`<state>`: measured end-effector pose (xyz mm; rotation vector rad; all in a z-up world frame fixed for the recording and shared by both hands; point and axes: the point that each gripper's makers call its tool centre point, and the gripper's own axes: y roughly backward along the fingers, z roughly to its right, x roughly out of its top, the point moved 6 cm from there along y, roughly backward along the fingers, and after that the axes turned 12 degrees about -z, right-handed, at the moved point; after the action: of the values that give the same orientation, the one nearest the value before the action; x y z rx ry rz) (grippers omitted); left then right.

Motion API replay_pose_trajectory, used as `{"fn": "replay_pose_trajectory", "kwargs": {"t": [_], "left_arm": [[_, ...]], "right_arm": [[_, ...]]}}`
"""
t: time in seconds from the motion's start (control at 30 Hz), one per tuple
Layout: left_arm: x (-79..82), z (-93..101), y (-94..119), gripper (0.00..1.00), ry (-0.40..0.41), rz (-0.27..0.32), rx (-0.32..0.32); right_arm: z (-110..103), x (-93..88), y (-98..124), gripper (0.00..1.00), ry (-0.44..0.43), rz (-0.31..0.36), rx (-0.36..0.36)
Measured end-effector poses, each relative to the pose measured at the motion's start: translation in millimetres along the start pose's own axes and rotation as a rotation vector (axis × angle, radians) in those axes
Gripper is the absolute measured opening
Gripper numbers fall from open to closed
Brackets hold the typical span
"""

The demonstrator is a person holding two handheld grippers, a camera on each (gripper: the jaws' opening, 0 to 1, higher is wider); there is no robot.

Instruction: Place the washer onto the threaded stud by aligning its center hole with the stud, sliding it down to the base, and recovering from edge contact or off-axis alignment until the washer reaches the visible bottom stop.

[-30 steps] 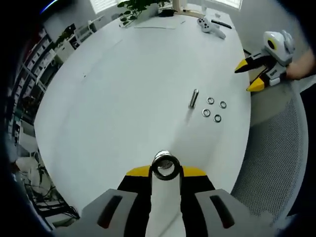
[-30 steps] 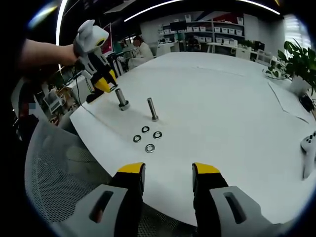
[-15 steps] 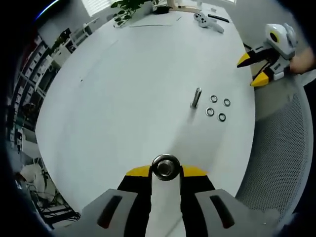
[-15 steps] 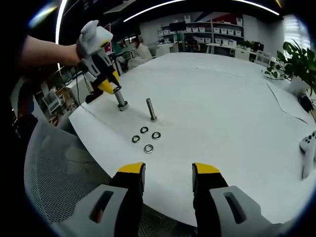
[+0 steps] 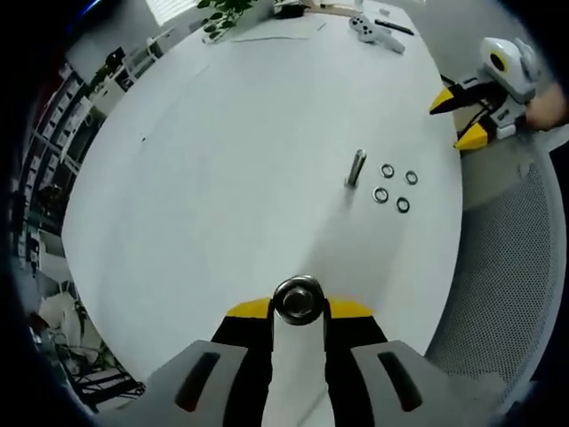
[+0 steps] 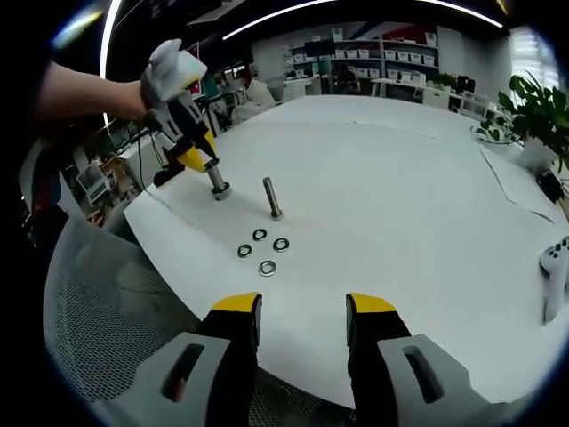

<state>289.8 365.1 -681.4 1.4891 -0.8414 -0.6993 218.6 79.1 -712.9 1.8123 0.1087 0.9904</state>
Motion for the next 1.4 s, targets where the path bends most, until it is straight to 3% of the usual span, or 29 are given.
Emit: {"fn": "replay_pose_trajectory", "kwargs": {"t": [0.9, 1.4], "left_arm": [[3.0, 1.6, -37.9, 0.19, -0.013, -0.063, -0.022], [3.7, 1.0, -40.8, 0.19, -0.011, -0.066, -0.025]], "right_arm": [[1.1, -0.3, 0.9, 0.40, 0.009, -0.006, -0.007], [1.9, 0.2, 1.6, 0.40, 0.009, -0.007, -0.012]]}}
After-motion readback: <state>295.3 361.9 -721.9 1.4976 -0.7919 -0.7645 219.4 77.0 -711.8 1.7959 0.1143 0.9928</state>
